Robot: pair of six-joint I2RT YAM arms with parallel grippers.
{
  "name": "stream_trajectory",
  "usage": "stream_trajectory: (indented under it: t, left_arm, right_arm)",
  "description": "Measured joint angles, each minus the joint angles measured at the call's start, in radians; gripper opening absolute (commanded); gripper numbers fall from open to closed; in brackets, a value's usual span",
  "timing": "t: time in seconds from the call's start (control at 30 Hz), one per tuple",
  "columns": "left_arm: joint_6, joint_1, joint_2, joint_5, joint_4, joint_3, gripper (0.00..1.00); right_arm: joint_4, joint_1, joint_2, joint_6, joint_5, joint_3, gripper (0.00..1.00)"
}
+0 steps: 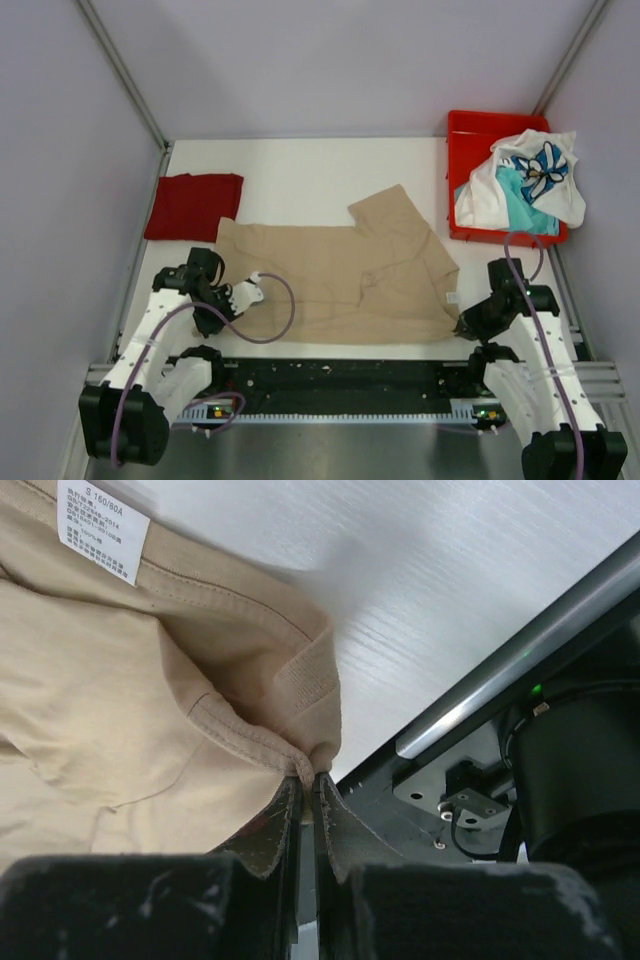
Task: Fold and stack the t-shirts
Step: Fold the flattened tshirt in 1/3 of the way, then grap the side of the flattened tshirt furthest away from the robot with both arms
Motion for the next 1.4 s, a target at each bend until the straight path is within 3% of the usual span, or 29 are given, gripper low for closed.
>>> stream_trajectory:
  t: [0.03,0.1,0.13,0.2,0.23,0.27,0.43,0.57,0.7,0.93,1.17,1.4]
  left_arm:
    - [0.001,0.000,0.000,0.000,-0.018,0.003,0.03]
    - [0.004,0.000,0.001,0.000,-0.043,0.005,0.41]
    - [0.011,0.000,0.003,-0.001,-0.050,0.005,0.62]
    - [0.008,0.000,0.012,-0.019,-0.065,0.007,0.76]
    - [0.010,0.000,0.019,-0.034,-0.063,0.012,0.78]
    - [0.005,0.001,0.027,-0.046,-0.049,0.027,0.80]
    - [-0.042,0.015,0.125,-0.078,-0.029,0.225,0.83]
    - [-0.102,0.035,0.275,-0.043,0.092,0.449,0.80]
    - [-0.197,0.054,0.486,0.005,0.159,0.659,0.71]
    - [-0.404,0.138,0.860,0.074,0.235,0.970,0.72]
    - [-0.586,0.209,1.017,0.113,0.277,1.027,0.71]
    - [-0.671,0.224,1.061,0.132,0.323,1.027,0.71]
  right_arm:
    - [-0.005,0.000,-0.006,-0.005,-0.004,0.003,0.00]
    - [-0.013,0.000,-0.003,-0.013,-0.011,0.007,0.00]
    - [-0.013,0.000,-0.001,-0.016,-0.014,0.007,0.22]
    - [-0.013,0.000,0.008,-0.022,-0.018,0.007,0.66]
    - [-0.013,0.000,0.011,-0.020,-0.020,0.007,0.81]
    - [0.030,-0.002,0.013,0.000,-0.039,0.014,0.85]
    - [0.074,0.000,0.001,-0.102,-0.074,0.142,0.90]
    - [0.153,0.003,0.063,-0.258,-0.081,0.366,0.90]
    - [0.281,0.011,0.302,-0.456,-0.089,0.657,0.90]
    - [0.393,0.104,0.906,-0.698,-0.080,1.075,0.73]
    - [0.404,0.166,1.488,-0.782,-0.068,1.515,0.70]
    - [0.379,0.217,1.757,-0.805,-0.004,1.696,0.69]
